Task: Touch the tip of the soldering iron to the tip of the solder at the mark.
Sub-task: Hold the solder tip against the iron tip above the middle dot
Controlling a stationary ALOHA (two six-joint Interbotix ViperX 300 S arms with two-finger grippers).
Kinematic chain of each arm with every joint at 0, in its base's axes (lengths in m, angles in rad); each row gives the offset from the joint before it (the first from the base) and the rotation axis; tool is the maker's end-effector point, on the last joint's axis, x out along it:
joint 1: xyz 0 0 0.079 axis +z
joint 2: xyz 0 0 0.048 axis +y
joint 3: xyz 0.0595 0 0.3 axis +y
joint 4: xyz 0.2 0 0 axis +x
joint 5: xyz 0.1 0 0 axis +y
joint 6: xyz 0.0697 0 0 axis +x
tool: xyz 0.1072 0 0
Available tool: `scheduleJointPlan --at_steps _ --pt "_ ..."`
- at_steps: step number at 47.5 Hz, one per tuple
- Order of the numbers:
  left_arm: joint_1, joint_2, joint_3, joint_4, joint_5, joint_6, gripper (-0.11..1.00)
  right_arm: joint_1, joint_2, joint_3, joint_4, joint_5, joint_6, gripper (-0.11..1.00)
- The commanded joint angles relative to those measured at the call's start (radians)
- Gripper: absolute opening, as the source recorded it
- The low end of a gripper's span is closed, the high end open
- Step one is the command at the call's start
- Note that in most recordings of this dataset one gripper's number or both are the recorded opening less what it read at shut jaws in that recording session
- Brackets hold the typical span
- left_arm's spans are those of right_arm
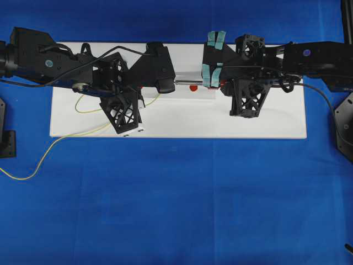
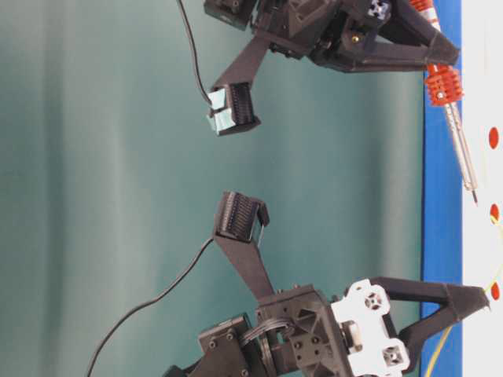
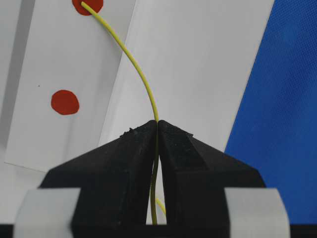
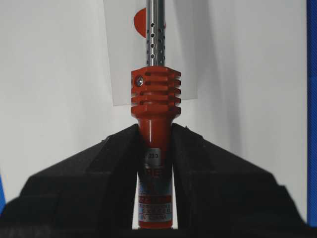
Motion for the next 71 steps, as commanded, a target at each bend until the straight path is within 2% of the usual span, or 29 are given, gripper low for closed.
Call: scheduleJointPlan --at_steps 1,71 --pt "-0.002 -0.015 -0.018 -0.002 -0.006 0.002 0.02 0.003 0.000 -0.025 0.002 -0.014 0.000 0.06" --pt "-0.002 -0.015 -0.020 -0.002 -0.005 0.003 0.02 0.008 0.023 -0.021 0.003 -0.034 0.000 0.06"
